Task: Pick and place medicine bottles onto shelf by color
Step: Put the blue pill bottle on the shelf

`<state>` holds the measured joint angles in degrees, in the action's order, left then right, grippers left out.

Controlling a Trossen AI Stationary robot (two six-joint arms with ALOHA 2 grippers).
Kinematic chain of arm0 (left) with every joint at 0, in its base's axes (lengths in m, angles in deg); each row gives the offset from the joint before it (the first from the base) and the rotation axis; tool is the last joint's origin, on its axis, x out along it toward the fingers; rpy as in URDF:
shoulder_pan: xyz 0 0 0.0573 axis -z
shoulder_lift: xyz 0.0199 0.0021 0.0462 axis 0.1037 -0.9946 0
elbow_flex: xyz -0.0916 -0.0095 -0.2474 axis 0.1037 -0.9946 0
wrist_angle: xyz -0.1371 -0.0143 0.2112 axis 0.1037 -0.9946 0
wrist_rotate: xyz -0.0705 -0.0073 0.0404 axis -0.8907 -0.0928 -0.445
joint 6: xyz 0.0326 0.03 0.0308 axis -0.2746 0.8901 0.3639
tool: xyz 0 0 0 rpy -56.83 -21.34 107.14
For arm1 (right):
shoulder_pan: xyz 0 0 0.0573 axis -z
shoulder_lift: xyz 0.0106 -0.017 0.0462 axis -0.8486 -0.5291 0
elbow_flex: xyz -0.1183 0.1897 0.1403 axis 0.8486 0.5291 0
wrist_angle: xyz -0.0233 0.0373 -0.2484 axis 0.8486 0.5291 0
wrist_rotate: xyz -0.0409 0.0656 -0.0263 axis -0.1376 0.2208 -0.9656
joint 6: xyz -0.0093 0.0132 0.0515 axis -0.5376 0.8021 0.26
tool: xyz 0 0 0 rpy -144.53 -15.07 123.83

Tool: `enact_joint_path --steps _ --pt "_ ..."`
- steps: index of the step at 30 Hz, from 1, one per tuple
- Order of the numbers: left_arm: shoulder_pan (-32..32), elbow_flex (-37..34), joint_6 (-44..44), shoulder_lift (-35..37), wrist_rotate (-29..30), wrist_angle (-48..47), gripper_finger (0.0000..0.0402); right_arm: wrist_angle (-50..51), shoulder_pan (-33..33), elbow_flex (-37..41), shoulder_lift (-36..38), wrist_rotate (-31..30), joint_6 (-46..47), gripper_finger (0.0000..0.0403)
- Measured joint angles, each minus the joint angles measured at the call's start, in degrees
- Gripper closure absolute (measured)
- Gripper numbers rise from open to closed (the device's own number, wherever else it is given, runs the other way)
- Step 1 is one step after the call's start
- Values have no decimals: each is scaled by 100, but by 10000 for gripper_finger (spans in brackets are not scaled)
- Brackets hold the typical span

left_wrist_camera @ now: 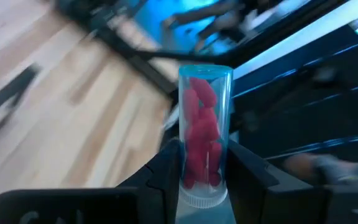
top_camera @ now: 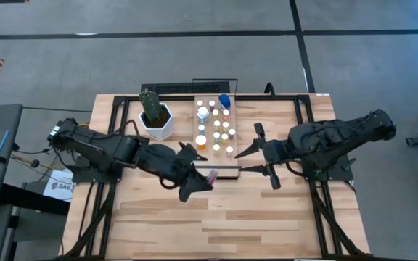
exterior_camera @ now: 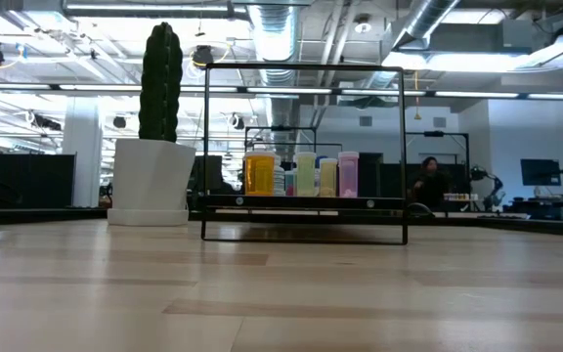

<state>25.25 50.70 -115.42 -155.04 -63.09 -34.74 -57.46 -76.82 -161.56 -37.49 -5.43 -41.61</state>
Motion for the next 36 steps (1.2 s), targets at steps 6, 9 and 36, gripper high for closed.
enact_joint_path --steps 6,9,36 --pt "4 11 -12 0 -190 787 313 -682 -52 0 0 705 -518 215" --pt "6 11 -82 0 -267 1076 313 -982 -53 0 -2 1032 -536 211" --pt "59 12 -299 -831 -1422 2463 311 -1019 -258 -580 -1120 2081 -177 203"
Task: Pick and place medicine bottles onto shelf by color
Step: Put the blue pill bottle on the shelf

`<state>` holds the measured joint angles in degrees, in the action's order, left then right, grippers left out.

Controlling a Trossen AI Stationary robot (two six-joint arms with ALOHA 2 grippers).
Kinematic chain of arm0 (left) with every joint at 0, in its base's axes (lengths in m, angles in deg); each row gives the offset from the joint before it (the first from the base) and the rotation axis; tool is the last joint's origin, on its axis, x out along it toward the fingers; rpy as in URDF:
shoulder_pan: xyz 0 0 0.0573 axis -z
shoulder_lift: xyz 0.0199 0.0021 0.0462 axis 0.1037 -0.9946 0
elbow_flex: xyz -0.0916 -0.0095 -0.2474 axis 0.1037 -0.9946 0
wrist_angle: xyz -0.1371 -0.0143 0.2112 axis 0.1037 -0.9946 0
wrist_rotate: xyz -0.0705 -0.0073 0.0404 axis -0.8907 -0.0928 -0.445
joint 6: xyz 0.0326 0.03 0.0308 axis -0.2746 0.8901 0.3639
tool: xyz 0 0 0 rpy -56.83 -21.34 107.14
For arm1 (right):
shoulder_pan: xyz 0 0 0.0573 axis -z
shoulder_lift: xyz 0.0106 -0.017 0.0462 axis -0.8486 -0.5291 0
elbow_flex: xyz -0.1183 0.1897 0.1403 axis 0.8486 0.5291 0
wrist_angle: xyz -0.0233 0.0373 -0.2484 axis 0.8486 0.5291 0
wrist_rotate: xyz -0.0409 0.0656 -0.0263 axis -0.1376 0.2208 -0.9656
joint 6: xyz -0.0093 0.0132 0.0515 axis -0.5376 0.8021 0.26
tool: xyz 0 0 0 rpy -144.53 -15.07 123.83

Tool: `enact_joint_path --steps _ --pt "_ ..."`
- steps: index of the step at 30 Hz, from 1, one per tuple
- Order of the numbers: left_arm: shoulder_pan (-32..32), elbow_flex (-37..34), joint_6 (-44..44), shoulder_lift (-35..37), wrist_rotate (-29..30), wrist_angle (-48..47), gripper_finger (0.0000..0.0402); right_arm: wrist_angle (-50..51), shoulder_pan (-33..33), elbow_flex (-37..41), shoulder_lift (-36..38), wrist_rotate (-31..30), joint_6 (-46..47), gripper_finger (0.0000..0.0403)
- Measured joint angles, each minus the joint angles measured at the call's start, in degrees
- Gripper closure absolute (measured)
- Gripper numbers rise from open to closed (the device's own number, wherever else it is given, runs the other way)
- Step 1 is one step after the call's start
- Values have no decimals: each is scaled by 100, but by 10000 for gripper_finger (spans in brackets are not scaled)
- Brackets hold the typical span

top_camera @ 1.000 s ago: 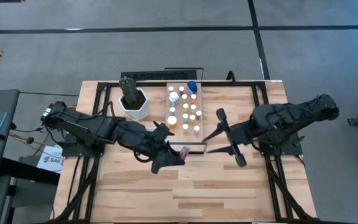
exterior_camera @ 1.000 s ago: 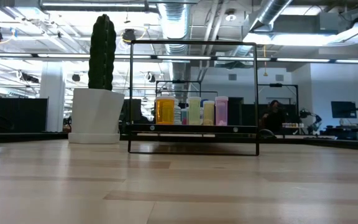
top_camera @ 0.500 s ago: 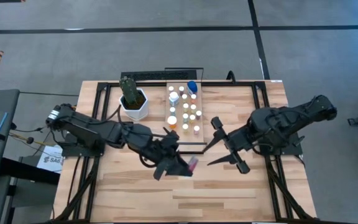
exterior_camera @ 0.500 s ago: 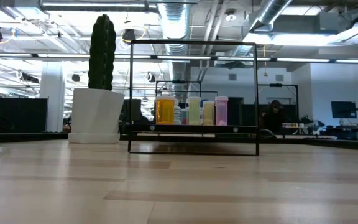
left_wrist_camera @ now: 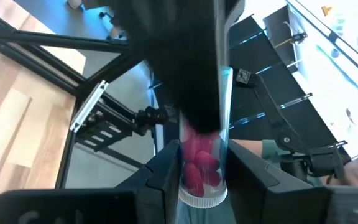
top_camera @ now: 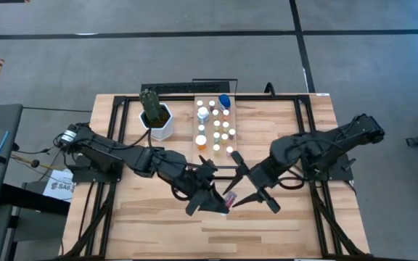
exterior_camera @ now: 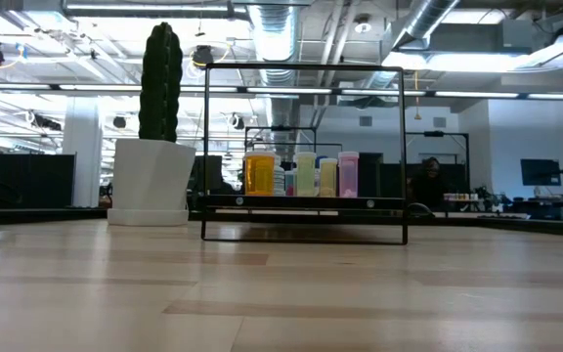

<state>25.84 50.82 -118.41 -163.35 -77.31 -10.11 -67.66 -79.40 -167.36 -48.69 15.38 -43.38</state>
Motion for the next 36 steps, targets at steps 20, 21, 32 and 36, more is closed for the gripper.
enact_joint_path --steps 20,21,32,36 --pt "78 2 6 0 -304 -7 310 280 -39 -246 -123 75 162 280" --pt "78 2 6 0 -300 -9 310 280 -44 -246 -123 75 159 283" --pt "74 2 -35 0 -177 3 310 271 -39 -246 -123 285 472 288" --pt "64 2 -153 0 -76 40 299 447 -32 -247 22 275 692 288"
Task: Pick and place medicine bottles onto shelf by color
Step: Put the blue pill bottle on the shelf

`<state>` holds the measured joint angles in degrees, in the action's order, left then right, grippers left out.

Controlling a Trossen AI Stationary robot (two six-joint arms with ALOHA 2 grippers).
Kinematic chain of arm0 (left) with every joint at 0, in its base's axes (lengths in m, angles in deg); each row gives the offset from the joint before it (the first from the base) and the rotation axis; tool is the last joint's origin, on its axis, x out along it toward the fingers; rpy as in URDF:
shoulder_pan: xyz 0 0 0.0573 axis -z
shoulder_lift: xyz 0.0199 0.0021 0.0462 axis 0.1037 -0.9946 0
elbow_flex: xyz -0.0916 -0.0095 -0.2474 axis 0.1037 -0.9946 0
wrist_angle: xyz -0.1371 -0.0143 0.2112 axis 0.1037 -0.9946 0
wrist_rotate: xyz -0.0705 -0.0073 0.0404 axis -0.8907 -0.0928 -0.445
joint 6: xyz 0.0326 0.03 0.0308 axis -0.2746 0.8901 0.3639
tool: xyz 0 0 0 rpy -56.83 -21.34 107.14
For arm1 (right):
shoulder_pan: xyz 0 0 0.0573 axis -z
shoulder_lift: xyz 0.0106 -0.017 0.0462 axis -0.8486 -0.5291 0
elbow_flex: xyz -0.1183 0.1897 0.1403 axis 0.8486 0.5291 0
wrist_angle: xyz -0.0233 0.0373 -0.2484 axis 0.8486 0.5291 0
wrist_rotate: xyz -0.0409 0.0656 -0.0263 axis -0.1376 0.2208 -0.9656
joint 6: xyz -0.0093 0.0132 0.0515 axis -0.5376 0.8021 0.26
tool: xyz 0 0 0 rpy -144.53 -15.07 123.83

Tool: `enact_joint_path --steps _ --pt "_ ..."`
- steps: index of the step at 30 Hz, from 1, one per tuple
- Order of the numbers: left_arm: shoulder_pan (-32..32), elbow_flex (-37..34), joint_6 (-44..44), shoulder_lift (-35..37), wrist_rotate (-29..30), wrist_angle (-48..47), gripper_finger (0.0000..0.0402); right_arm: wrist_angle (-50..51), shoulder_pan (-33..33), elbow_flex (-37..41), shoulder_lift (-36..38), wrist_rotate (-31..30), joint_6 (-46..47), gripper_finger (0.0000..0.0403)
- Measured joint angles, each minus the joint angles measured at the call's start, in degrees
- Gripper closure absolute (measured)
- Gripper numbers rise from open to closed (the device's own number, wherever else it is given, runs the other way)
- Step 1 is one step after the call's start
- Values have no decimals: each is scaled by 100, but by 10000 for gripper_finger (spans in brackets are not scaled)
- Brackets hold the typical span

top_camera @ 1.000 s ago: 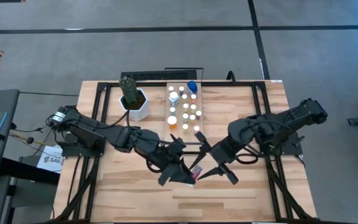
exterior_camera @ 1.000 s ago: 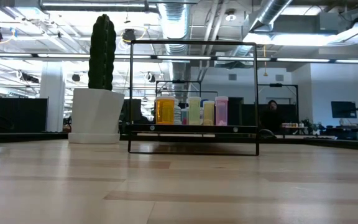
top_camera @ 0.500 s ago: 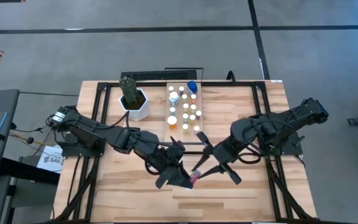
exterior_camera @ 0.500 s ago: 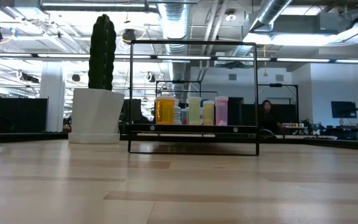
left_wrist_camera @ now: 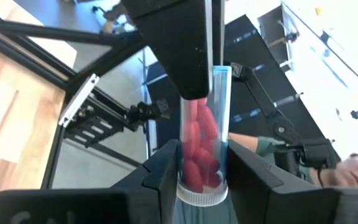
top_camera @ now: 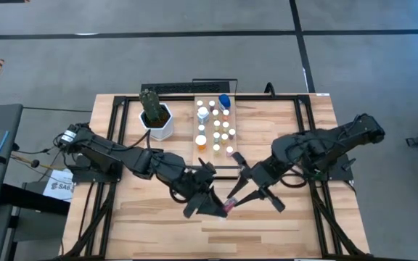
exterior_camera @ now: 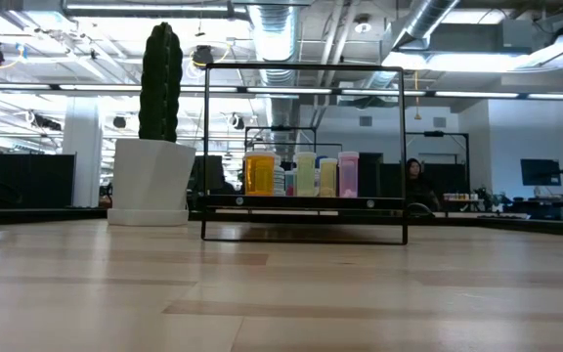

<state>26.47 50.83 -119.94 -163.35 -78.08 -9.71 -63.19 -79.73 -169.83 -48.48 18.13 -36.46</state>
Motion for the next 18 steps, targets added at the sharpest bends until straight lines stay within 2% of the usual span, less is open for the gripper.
enact_joint_path --steps 7,12,18 --pt "-146 2 -33 2 221 8 243 1187 107 -330 358 36 537 288" --pt "-409 0 338 2 634 73 200 1998 107 -580 484 -51 709 288" --pt "-670 0 986 2 1575 195 170 3344 102 -1319 857 -1094 712 288"
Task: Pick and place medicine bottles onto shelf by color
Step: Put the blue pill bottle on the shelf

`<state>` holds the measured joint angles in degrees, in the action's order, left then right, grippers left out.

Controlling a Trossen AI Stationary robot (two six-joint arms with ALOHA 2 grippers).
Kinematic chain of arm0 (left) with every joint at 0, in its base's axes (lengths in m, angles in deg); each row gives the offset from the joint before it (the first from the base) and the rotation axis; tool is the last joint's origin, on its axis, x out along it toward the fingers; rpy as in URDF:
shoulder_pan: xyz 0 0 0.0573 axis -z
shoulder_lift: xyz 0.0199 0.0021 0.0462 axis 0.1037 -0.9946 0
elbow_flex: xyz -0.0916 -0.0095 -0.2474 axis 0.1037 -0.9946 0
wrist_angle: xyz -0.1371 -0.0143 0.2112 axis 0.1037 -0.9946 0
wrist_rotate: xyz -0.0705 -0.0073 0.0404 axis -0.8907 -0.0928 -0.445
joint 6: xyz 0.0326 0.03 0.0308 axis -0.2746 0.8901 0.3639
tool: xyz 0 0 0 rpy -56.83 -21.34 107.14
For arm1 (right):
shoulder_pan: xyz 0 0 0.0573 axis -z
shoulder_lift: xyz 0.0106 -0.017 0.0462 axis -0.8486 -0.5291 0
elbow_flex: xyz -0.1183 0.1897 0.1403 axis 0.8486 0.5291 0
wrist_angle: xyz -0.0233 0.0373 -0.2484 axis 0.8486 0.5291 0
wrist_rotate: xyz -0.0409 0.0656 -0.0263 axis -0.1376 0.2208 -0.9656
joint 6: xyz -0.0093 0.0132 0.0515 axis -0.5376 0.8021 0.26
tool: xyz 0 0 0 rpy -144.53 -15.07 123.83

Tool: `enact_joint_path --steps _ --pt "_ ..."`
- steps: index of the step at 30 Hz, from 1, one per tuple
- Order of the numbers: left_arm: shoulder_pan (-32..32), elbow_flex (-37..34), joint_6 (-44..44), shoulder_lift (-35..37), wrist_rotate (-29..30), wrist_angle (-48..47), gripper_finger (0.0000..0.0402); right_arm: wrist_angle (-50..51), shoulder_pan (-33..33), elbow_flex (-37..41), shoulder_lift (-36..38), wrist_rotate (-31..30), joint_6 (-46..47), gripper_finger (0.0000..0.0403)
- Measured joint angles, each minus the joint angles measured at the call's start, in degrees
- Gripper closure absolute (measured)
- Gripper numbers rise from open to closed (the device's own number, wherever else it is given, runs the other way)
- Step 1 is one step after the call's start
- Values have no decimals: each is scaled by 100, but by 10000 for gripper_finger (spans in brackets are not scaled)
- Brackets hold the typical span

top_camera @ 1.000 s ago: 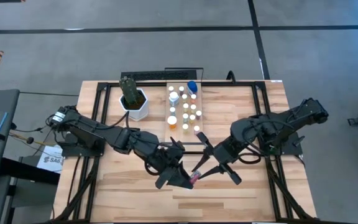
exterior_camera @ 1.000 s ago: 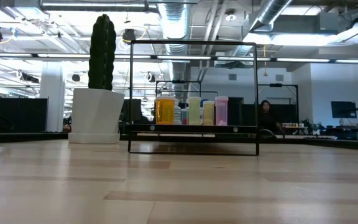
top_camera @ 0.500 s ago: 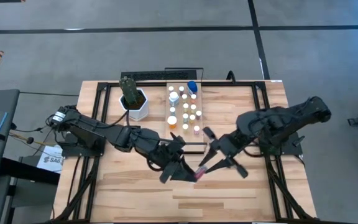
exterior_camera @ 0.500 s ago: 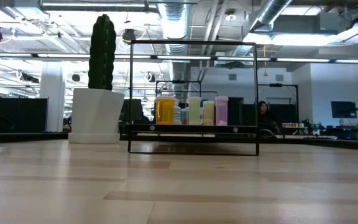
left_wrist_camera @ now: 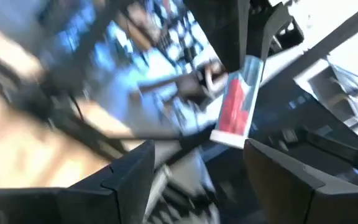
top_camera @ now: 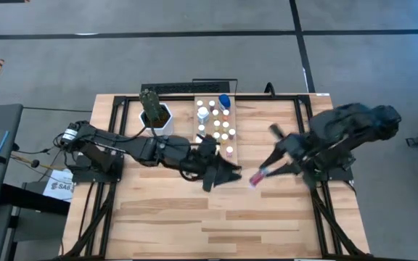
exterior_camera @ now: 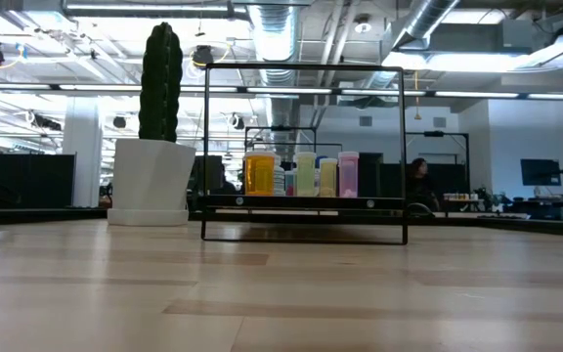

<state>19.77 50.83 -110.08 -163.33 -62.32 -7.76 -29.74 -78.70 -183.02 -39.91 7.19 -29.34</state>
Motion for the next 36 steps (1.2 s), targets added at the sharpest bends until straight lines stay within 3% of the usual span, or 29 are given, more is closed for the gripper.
enact_joint_path --steps 6,11,15,21,24,29,31,36 --pt "-88 -2 1214 0 1098 1257 163 69 0 -409 462 -1056 -224 288" --pt "-96 -2 2459 4 1443 2913 163 -506 0 -422 789 -1798 -783 288" --pt "-204 -2 2833 4 1515 3373 163 -1469 0 -422 803 -1816 -1322 288" --pt "-431 -2 2524 4 1477 3386 163 -2277 67 -424 607 -1784 -1736 288" --pt "-527 -2 2422 4 1017 3483 163 -2354 98 -420 418 -1773 -1975 288" --pt "-718 218 2009 2 -922 3315 145 -2395 269 -416 210 -1730 -2067 288" --pt "-741 285 1995 8 -1133 3161 131 -2400 364 -416 141 -1723 -2068 288" --pt "-769 547 2238 44 -984 2458 101 -2385 547 -420 144 -1725 -1998 288"
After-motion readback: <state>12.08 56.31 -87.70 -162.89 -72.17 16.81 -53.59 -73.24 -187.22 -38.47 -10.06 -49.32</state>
